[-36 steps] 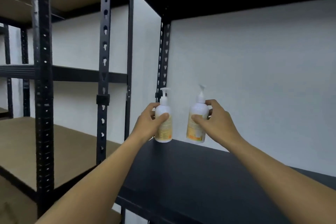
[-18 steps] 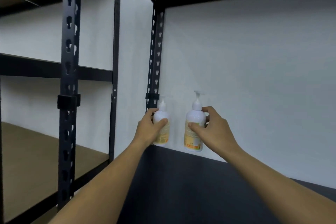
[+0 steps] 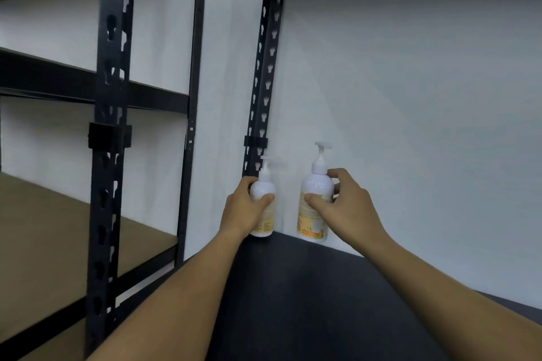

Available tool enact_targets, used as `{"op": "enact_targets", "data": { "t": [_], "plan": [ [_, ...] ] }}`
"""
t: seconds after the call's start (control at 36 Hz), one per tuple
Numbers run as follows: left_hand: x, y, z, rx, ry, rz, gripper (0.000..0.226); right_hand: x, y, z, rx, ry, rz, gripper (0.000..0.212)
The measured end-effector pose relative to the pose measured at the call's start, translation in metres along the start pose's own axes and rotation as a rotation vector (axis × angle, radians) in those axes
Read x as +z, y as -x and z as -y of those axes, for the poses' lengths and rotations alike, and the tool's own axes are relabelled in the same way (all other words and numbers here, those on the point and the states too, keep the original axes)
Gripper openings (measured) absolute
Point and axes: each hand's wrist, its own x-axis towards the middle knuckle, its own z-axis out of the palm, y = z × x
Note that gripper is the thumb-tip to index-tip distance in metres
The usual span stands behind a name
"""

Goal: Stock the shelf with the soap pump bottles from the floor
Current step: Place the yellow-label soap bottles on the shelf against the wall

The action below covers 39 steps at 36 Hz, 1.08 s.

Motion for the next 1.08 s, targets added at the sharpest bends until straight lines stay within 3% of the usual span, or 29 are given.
{"op": "enact_targets", "data": {
  "t": [0.44, 1.08],
  "plan": [
    [0.003, 0.010, 0.019, 0.005, 0.022, 0.109, 0.079, 0.042, -0.015, -0.020, 0.063, 0.044, -0.002, 0.043],
    [-0.003, 0.005, 0.030, 0.013, 0.005, 0.157, 0.076, 0.073, -0.025, -0.031, 0.068, 0.036, 0.040, 0.042]
  ]
}}
